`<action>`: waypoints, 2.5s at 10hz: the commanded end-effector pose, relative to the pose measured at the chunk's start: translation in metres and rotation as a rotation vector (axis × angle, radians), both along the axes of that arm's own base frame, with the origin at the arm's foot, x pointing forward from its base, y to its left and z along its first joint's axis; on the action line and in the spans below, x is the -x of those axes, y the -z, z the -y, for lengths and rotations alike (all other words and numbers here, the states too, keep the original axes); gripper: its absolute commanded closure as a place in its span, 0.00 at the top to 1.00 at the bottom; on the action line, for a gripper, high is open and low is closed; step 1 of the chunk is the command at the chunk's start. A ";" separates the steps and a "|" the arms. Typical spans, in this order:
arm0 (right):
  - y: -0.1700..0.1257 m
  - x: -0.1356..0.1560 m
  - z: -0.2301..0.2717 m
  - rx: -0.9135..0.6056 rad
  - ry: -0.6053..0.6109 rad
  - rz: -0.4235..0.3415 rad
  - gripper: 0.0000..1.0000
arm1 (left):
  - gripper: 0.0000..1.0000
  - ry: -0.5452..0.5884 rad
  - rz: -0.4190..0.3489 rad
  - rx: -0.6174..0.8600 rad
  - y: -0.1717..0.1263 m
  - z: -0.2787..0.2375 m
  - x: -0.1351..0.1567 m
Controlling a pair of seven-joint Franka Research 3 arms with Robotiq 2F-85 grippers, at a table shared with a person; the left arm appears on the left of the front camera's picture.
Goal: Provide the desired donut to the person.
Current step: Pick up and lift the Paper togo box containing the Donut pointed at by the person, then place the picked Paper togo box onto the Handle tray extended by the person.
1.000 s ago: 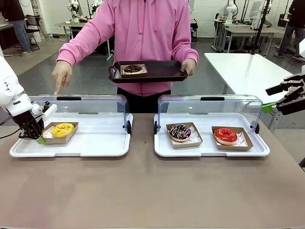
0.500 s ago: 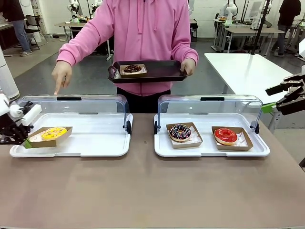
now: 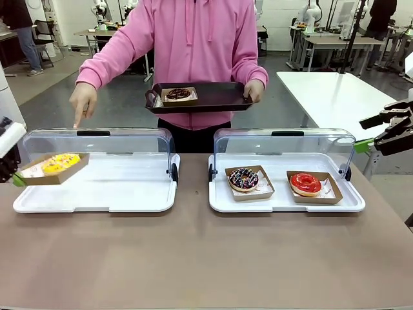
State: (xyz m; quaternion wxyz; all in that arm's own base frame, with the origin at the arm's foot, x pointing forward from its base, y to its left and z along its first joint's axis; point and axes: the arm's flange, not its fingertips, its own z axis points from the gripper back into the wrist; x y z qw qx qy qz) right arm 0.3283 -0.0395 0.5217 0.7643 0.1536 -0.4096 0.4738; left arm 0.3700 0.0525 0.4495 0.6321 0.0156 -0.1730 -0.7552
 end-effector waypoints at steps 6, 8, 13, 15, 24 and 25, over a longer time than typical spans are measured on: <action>0.001 -0.003 -0.002 -0.027 0.001 -0.001 1.00 | 0.00 -0.014 0.204 -0.080 -0.073 0.008 0.070; 0.001 -0.003 -0.002 -0.027 0.001 -0.001 1.00 | 0.00 0.094 -0.051 -0.007 -0.079 -0.004 0.058; 0.001 -0.003 -0.002 -0.027 0.001 -0.001 1.00 | 0.00 0.014 0.203 -0.065 -0.094 0.001 0.056; 0.001 -0.003 -0.002 -0.027 0.001 -0.001 1.00 | 0.00 0.014 0.203 -0.065 -0.094 0.001 0.056; 0.001 -0.003 -0.002 -0.027 0.001 -0.001 1.00 | 0.00 0.014 0.203 -0.065 -0.094 0.001 0.056; 0.001 -0.003 -0.002 -0.027 0.001 -0.001 1.00 | 0.00 0.014 0.203 -0.065 -0.094 0.001 0.056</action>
